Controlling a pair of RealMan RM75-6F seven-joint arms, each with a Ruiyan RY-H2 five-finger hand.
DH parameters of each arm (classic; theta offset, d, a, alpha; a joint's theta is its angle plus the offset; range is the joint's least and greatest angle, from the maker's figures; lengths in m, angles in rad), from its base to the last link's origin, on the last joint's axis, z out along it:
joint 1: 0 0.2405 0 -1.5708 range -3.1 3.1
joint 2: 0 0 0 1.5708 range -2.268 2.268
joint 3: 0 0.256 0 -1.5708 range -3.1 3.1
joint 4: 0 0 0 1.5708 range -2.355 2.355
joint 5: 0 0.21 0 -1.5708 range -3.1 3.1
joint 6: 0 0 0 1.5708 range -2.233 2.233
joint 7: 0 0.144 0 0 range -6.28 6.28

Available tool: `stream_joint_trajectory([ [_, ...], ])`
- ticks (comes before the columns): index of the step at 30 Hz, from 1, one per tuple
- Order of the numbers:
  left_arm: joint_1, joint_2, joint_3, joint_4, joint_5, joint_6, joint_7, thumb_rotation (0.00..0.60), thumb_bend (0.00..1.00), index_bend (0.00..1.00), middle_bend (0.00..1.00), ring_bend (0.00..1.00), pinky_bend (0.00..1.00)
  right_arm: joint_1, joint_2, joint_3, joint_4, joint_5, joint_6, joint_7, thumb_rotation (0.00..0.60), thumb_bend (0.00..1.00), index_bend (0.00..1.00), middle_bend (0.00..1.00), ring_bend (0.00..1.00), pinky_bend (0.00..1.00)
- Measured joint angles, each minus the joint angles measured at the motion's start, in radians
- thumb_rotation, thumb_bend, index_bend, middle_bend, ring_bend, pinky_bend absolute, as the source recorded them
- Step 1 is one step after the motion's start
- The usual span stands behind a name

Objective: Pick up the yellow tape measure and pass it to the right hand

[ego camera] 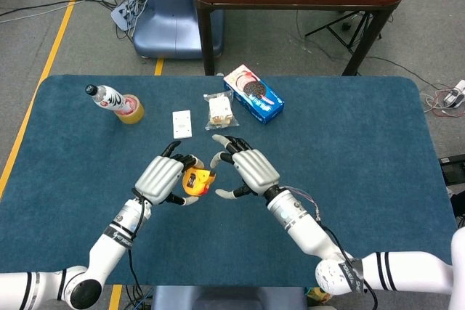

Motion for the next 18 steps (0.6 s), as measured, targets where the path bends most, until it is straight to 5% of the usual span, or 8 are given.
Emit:
stream_joint_trajectory([
  [18,-0.012,0.001,0.001,0.015,-0.009,0.001,-0.010,0.600,0.17,0.54,0.54,0.34,0.01,0.033,-0.007,-0.022,0.013,0.027,0.010,0.013,0.600,0.27,0.38,0.06,0.00,0.00],
])
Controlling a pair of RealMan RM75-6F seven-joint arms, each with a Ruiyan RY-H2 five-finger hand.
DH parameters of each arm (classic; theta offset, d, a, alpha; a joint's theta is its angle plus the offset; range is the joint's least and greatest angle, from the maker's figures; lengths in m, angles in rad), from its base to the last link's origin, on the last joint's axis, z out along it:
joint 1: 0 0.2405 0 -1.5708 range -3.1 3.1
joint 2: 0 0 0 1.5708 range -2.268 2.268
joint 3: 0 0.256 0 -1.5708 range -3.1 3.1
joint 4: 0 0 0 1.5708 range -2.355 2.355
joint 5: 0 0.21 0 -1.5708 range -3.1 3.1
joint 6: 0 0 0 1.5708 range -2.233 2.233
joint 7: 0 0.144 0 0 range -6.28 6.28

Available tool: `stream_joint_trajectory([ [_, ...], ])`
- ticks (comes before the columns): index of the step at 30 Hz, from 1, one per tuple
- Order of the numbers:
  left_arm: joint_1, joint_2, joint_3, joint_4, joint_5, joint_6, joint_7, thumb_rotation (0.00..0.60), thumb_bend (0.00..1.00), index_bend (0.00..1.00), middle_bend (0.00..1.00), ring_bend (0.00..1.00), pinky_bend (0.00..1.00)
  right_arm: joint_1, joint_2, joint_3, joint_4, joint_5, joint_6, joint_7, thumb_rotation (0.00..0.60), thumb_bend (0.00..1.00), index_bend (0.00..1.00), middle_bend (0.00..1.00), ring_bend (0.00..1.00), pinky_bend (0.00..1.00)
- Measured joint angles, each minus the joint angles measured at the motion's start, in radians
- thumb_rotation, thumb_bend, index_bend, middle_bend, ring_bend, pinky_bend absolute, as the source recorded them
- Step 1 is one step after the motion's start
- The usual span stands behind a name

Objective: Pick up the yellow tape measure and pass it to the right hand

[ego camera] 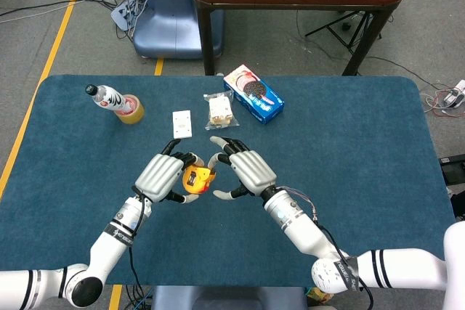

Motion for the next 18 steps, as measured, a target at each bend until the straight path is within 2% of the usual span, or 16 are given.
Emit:
stream_joint_trajectory([
  [18,0.001,0.005,0.011,0.014,0.005,0.000,-0.012,0.600,0.17,0.54,0.54,0.34,0.01,0.001,0.008,-0.018,0.010,0.005,0.007,0.028,0.600,0.27,0.48,0.14,0.00,0.00],
])
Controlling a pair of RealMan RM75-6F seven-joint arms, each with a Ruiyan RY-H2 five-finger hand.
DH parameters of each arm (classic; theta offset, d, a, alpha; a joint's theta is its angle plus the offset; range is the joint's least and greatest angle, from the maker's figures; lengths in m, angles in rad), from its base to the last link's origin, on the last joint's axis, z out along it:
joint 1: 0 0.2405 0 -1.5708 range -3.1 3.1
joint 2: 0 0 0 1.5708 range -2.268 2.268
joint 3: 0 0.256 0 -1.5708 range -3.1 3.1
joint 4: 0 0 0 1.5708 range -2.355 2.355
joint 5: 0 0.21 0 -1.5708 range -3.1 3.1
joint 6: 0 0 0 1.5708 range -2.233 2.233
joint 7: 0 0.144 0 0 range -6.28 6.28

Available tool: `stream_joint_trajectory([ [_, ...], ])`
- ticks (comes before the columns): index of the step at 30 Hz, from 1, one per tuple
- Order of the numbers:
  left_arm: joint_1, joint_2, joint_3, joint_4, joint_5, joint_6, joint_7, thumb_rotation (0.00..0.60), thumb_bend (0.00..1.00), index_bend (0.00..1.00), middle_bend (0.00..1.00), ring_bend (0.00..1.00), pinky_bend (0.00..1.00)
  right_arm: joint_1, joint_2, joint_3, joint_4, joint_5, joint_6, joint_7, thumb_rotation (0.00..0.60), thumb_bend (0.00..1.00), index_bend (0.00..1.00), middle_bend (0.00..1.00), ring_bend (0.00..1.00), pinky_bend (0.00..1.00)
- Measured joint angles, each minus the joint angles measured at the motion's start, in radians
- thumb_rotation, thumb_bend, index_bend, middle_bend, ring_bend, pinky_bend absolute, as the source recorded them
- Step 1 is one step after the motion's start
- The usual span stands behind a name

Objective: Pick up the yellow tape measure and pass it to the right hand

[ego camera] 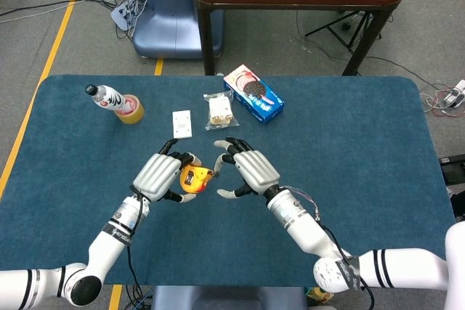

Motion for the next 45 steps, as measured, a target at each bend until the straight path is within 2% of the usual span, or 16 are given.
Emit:
stream_joint_trajectory([
  [13,0.004,0.005,0.005,-0.007,0.018,0.003,-0.009,0.600,0.17,0.54,0.54,0.34,0.01,0.009,-0.020,0.005,0.017,0.006,0.015,0.007,0.600,0.29,0.52,0.17,0.00,0.00],
  [24,0.005,0.008,0.010,-0.011,0.025,0.000,-0.011,0.600,0.17,0.54,0.54,0.34,0.01,0.015,-0.031,0.007,0.023,0.010,0.025,0.006,0.600,0.39,0.56,0.20,0.00,0.00],
  [33,0.003,0.009,0.014,-0.011,0.029,-0.005,-0.010,0.600,0.17,0.54,0.54,0.34,0.01,0.014,-0.033,0.007,0.027,0.011,0.029,0.009,0.600,0.41,0.58,0.22,0.00,0.00],
  [45,0.006,0.010,0.021,-0.005,0.038,-0.007,-0.015,0.600,0.17,0.54,0.54,0.34,0.01,0.005,-0.035,0.002,0.034,-0.001,0.036,0.017,0.600,0.52,0.64,0.27,0.00,0.00],
])
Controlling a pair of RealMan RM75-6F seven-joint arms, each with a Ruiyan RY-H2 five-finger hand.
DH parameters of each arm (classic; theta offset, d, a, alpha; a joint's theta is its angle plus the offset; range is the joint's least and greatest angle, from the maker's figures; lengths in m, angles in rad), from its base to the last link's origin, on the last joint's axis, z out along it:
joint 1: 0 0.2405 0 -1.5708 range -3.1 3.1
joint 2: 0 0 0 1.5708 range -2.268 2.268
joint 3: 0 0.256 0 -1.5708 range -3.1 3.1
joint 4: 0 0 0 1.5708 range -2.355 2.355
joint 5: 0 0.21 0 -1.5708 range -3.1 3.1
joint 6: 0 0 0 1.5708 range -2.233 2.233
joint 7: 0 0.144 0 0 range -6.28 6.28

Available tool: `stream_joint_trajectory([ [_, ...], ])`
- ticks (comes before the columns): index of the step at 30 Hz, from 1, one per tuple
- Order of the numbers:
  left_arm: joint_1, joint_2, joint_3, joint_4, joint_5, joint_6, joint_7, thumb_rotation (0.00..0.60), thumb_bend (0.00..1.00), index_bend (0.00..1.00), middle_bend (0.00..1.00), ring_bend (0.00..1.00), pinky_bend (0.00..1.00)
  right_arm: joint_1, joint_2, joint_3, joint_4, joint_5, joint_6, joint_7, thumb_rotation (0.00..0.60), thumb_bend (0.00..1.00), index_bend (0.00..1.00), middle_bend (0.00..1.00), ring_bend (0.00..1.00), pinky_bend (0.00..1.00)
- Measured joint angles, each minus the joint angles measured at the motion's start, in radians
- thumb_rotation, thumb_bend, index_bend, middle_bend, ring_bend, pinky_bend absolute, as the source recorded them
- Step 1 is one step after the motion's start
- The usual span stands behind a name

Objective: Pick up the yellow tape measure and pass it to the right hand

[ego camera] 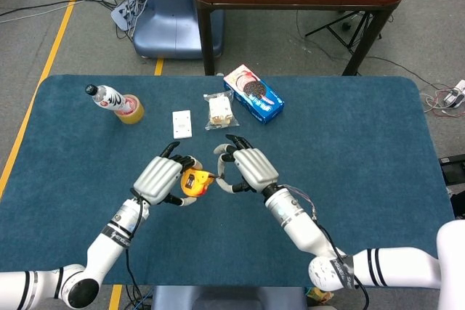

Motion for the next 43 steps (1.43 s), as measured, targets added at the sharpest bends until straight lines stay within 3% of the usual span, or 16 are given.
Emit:
stream_joint_trajectory([
  [16,0.041,0.032,0.045,0.076,0.054,-0.019,-0.064,0.600,0.17,0.54,0.54,0.34,0.01,-0.066,0.097,-0.030,-0.056,-0.063,0.016,0.034,0.600,0.56,0.69,0.30,0.01,0.00],
  [25,0.069,0.069,0.082,0.159,0.079,-0.092,-0.170,0.600,0.17,0.54,0.54,0.34,0.01,-0.142,0.256,-0.047,-0.146,-0.141,0.010,0.108,0.600,0.56,0.69,0.31,0.02,0.00],
  [33,0.092,0.093,0.106,0.257,0.130,-0.165,-0.304,0.600,0.17,0.54,0.54,0.34,0.01,-0.236,0.437,-0.056,-0.217,-0.247,0.003,0.248,0.600,0.56,0.70,0.32,0.03,0.00],
  [43,0.117,0.078,0.115,0.336,0.153,-0.187,-0.364,0.600,0.17,0.54,0.54,0.34,0.01,-0.350,0.627,-0.061,-0.260,-0.398,0.013,0.452,0.600,0.56,0.70,0.32,0.04,0.00],
])
